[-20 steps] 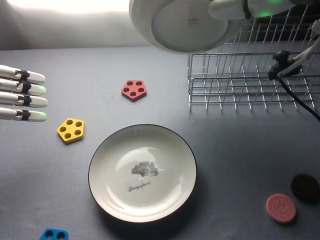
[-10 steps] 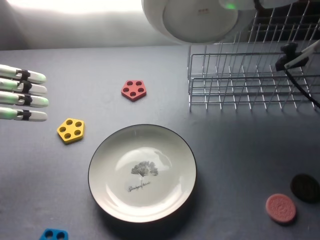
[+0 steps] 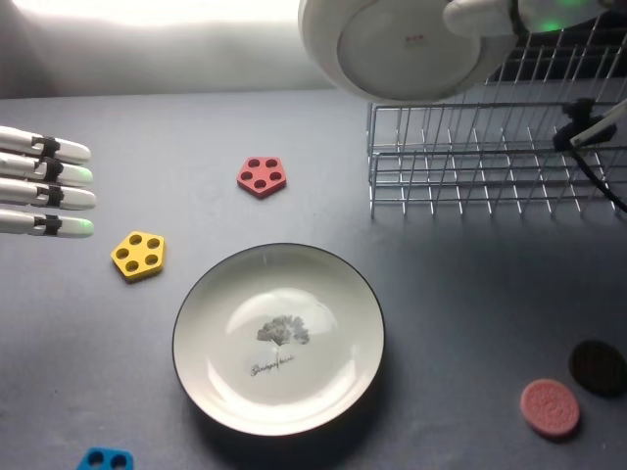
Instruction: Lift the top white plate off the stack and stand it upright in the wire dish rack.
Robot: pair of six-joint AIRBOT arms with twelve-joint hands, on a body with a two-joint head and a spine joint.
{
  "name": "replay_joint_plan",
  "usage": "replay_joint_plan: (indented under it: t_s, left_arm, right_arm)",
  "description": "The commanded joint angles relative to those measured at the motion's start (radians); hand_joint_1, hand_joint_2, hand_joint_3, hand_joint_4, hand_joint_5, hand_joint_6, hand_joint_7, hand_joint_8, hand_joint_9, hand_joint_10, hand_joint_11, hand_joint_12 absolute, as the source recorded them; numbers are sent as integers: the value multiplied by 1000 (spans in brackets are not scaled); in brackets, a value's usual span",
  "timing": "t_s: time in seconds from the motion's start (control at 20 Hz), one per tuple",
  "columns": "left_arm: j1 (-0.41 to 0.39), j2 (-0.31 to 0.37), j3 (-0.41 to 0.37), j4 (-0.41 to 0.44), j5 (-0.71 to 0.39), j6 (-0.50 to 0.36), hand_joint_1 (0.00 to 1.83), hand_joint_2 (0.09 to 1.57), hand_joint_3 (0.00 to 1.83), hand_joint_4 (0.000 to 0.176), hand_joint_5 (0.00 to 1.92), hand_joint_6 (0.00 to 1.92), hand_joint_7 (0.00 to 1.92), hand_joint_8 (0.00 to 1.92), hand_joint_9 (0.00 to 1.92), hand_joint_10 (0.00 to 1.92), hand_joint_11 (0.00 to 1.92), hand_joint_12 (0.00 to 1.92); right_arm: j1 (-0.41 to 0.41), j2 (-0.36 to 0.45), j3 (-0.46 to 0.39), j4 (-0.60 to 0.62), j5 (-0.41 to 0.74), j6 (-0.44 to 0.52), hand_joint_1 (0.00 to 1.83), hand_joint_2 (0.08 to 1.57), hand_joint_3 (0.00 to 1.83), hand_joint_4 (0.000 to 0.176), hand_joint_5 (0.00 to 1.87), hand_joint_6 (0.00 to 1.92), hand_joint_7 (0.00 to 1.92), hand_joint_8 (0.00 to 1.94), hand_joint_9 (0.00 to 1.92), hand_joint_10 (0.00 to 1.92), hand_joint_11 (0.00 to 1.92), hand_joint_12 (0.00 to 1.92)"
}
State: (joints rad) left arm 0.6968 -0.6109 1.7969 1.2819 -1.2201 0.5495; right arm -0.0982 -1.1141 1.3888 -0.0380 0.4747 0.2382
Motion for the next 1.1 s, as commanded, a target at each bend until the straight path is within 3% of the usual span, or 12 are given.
replay_joint_plan:
  t_s: [0.0,0.3,1.05]
  left_arm:
    - [-22,8,4,-74,-47,5,103,846,2,0,0,0,0,0,0,0,12,7]
    - [-23,7,4,-75,-48,5,97,848,1,0,0,0,0,0,0,0,19,8]
    - [-21,6,3,-79,-60,5,102,840,0,0,2,1,0,0,0,0,15,7]
  right_arm:
    - [9,11,10,15,157,45,1492,1076,0,0,886,1141,1016,680,1054,771,980,1337]
    - [-14,3,58,-103,189,155,1493,1073,0,0,865,1154,1020,688,1076,736,1003,1304]
    - [-78,-3,112,-130,252,171,1493,1075,0,0,870,1137,1024,686,1060,775,991,1331]
